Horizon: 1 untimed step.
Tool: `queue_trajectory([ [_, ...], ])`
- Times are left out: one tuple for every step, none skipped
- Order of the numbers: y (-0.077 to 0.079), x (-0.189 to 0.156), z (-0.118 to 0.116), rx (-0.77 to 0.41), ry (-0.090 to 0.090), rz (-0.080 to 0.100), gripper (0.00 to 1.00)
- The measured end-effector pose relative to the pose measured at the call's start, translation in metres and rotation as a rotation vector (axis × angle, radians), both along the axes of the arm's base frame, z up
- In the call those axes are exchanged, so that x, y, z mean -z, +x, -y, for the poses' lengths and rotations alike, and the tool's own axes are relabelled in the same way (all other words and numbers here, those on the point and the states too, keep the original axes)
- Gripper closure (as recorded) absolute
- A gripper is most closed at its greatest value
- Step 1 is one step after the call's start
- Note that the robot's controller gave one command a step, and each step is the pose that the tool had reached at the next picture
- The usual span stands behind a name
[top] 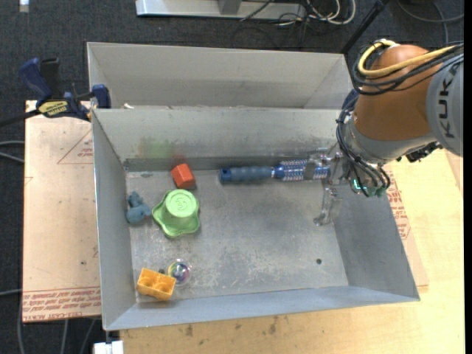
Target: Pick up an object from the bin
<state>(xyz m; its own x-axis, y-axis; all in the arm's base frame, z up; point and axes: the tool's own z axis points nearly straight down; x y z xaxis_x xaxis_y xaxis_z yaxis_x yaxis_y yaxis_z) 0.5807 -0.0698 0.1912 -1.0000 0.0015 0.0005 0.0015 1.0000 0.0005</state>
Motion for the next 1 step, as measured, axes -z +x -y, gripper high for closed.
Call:
queue_trajectory([
  [0.0782, 0.0509, -0.0273, -0.044, 0.001, 0.004, 0.0],
])
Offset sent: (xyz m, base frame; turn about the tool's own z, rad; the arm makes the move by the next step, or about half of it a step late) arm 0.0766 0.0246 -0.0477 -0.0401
